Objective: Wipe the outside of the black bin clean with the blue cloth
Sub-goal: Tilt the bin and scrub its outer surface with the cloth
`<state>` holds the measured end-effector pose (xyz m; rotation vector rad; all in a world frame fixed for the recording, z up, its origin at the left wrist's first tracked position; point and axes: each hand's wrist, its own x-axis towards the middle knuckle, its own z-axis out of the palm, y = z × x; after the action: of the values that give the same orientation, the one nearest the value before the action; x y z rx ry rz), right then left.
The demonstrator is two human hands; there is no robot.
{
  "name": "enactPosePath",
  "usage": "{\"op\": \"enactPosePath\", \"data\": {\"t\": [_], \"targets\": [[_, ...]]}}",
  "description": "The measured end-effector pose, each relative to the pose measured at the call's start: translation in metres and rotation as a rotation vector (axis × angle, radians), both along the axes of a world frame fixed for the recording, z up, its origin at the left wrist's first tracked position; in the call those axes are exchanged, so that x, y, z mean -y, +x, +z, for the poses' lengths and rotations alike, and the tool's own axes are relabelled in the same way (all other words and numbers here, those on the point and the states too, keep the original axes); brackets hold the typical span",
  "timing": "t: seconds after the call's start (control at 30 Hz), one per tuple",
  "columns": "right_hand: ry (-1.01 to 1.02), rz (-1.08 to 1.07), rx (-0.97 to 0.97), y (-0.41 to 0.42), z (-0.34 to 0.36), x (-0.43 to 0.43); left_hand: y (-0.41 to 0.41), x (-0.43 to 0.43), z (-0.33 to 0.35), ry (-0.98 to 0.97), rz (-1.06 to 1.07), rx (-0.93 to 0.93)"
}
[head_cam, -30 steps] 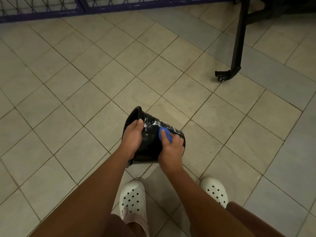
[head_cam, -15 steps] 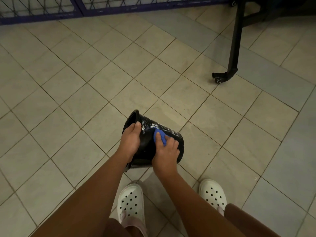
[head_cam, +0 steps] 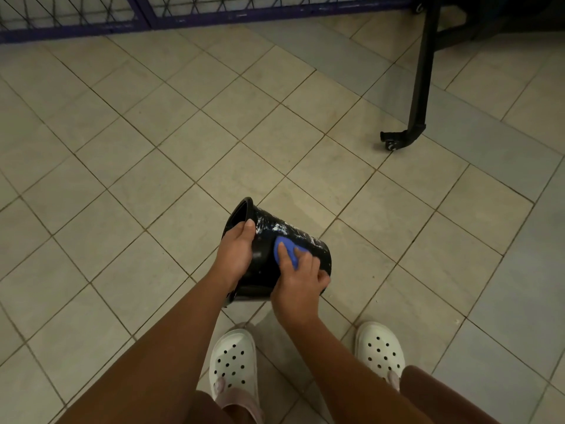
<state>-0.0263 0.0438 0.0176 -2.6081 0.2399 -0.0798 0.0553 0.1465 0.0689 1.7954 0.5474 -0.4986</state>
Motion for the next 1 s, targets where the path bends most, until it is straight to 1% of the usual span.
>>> {"op": "enactPosePath", "data": {"t": [0.1,0.2,0.27,0.33,0.4,0.47,0.57,0.7,0.8,0.87,0.93,1.0], "targets": [[0.035,0.021,0.073,-0.022,0.002,-0.019,-0.001,-0.003,-0.001,0.003,0.005,-0.017],[0.054,0.122,0.140,-0.005,0.011,-0.023,-0.003,0.002,0.001,0.010,-0.022,-0.031],[0.060,0.150,0.112,0.016,0.010,-0.011,-0.005,0.006,0.000,0.002,-0.045,-0.050],[0.053,0.105,0.061,0.024,0.003,0.004,-0.006,0.008,-0.002,-0.015,-0.046,-0.054],[0.064,0.024,0.033,0.014,-0.002,0.006,-0.006,0.008,-0.002,-0.015,-0.035,-0.055],[0.073,-0.001,0.051,-0.005,-0.002,-0.007,-0.004,0.005,-0.002,-0.011,0.004,-0.055],[0.091,0.041,0.085,-0.015,0.003,-0.024,-0.002,0.000,0.001,-0.020,0.023,-0.052],[0.035,0.127,0.082,0.013,0.006,-0.010,-0.001,0.000,0.006,-0.046,0.026,-0.037],[0.060,0.046,-0.013,0.022,0.000,0.007,-0.002,0.004,0.006,-0.049,0.009,-0.025],[0.101,0.009,0.015,0.007,-0.002,0.004,-0.001,0.004,0.006,-0.052,0.031,-0.025],[0.148,0.076,0.081,-0.013,0.000,-0.013,0.001,-0.001,0.005,-0.047,0.074,-0.033],[0.162,0.181,0.146,-0.020,0.006,-0.027,0.000,-0.004,0.004,-0.029,0.069,-0.033]]}}
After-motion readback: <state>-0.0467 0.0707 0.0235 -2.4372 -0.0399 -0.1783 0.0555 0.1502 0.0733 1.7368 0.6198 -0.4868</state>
